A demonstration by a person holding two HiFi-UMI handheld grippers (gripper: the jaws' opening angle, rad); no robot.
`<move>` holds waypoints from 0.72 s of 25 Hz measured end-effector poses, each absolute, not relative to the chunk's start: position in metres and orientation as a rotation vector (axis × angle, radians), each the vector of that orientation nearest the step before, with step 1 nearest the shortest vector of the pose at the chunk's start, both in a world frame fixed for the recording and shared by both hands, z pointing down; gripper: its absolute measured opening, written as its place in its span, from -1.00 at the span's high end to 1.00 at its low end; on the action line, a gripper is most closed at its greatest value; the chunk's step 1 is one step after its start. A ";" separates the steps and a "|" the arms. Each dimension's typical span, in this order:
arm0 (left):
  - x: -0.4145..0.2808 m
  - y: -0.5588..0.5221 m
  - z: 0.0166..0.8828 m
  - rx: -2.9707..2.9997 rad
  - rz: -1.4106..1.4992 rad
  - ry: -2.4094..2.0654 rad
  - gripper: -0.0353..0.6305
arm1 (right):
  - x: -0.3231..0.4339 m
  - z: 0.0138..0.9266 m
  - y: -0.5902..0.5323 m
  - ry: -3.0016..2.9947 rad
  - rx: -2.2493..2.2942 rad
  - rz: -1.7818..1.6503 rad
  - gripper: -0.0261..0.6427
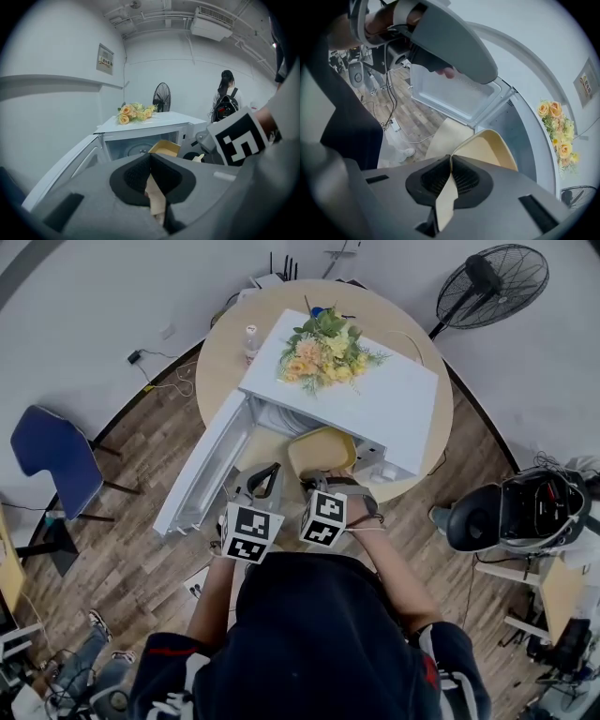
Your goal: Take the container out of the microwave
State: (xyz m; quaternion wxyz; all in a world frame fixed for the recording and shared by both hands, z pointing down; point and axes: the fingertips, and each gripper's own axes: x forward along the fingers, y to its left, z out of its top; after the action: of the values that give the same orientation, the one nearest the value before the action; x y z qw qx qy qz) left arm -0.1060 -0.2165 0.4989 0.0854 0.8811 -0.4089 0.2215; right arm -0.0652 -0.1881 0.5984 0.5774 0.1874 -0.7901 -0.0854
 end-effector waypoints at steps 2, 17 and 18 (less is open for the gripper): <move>-0.104 -0.216 0.498 2.634 0.663 -1.213 0.86 | -0.065 0.597 -0.183 -1.850 0.435 -0.194 0.86; -0.089 -0.200 0.509 2.667 0.713 -1.088 0.86 | -0.056 0.602 -0.156 -1.830 0.475 -0.142 0.86; -0.089 -0.199 0.509 2.670 0.718 -1.082 0.86 | -0.057 0.602 -0.155 -1.830 0.475 -0.136 0.86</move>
State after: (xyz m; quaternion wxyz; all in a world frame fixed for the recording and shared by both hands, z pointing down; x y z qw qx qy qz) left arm -0.0886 -0.1991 0.5092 0.0864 0.8960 -0.3630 0.2408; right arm -0.0567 -0.1549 0.6022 0.5834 0.2033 -0.7842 -0.0582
